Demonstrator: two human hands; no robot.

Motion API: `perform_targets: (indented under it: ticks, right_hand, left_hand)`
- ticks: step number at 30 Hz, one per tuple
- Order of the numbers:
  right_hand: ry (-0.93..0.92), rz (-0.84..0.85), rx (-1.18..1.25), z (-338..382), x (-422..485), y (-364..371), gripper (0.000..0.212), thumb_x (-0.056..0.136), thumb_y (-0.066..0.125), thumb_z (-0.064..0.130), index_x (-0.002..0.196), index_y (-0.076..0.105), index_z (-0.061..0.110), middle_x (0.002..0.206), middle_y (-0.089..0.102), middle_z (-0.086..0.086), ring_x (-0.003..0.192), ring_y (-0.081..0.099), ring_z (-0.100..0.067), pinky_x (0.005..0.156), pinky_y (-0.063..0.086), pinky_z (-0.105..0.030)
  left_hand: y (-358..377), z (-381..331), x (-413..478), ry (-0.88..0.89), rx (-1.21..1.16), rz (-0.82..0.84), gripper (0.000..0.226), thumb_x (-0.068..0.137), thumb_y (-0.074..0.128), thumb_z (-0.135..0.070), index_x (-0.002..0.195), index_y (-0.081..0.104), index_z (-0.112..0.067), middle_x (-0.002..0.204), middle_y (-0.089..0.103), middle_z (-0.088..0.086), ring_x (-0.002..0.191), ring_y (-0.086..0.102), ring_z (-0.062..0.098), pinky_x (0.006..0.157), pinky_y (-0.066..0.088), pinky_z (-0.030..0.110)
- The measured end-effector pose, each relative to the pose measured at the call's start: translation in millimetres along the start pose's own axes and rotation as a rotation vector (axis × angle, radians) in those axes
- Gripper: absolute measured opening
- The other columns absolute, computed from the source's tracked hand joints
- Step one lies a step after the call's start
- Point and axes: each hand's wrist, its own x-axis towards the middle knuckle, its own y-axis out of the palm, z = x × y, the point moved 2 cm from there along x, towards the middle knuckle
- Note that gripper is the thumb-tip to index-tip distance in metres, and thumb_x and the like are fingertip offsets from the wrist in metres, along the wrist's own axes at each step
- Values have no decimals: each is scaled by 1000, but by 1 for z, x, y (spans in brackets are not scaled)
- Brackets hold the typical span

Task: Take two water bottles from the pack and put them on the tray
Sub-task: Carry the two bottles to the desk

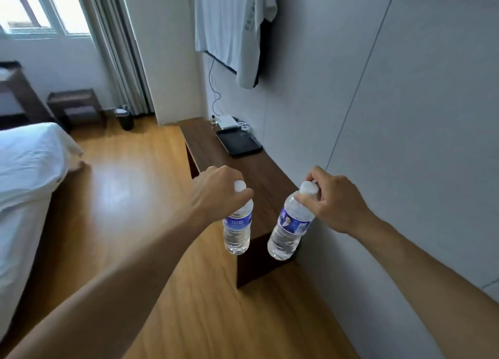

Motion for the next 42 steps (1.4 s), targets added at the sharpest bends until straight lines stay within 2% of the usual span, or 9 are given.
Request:
perform_targets:
  ticks: [4,11,14,16,20,25,30,34,42]
  right_hand:
    - [-116,47,-95,46,57,42,26,86,63,51,92,46,32,68,52,15,53,48,-3,50,29,-15]
    - [-160,134,50,92,163,131,25,84,61,55,94,51,34,77,60,15,63,60,-7,55,44,-16]
    - [-167,152,149,101,214,172,25,84,63,54,94,56,32,76,61,14,66,63,-8,55,46,-15]
    - [-176,171,210,108,251,197,25,84,63,53,94,57,31,77,63,13,69,65,-9,56,51,-18]
    - [-195,207,267,124,322,236,27,83,62,54,95,56,31,79,64,14,70,65,-8,60,57,-24]
    - [-203,242,263,145,411,281,28,84,64,52,98,56,30,82,64,12,72,65,-10,63,60,-32]
    - [-152,246,259,164,490,321,26,85,67,46,99,58,27,84,66,9,75,67,-13,61,61,-34]
    - [-92,217,229,183,549,355,23,85,68,41,98,58,26,83,65,7,74,66,-14,61,61,-35]
    - [211,141,293,201,624,395,19,87,69,37,95,54,30,82,66,5,75,67,-9,54,60,-31]
  left_hand:
    - [-18,62,19,-93,25,-34,35,74,57,-49,70,74,-19,66,71,0,60,65,14,58,59,36]
    - [-23,173,65,-221,40,-24,30,75,58,-48,74,75,-23,68,72,-5,61,65,11,55,54,27]
    - [-20,224,96,-252,77,-3,28,74,57,-46,76,75,-25,71,73,-8,60,63,10,51,45,22]
    - [-19,256,120,-267,96,-1,28,73,57,-45,81,76,-27,74,74,-10,63,65,9,53,47,22]
    - [-29,309,175,-297,106,4,25,76,60,-44,88,78,-30,77,75,-11,63,63,8,50,38,19]
    - [-39,375,248,-333,78,-25,29,73,58,-47,86,77,-30,75,75,-5,68,66,16,59,52,29]
    - [-38,450,314,-326,31,-26,24,75,62,-42,87,78,-29,78,75,-5,69,65,16,59,50,28]
    - [-37,510,371,-256,-10,5,30,75,57,-45,89,78,-28,81,76,-5,70,67,16,64,56,34]
    - [-38,600,477,-62,2,134,25,84,57,-42,98,73,-29,84,74,-1,76,68,23,67,56,37]
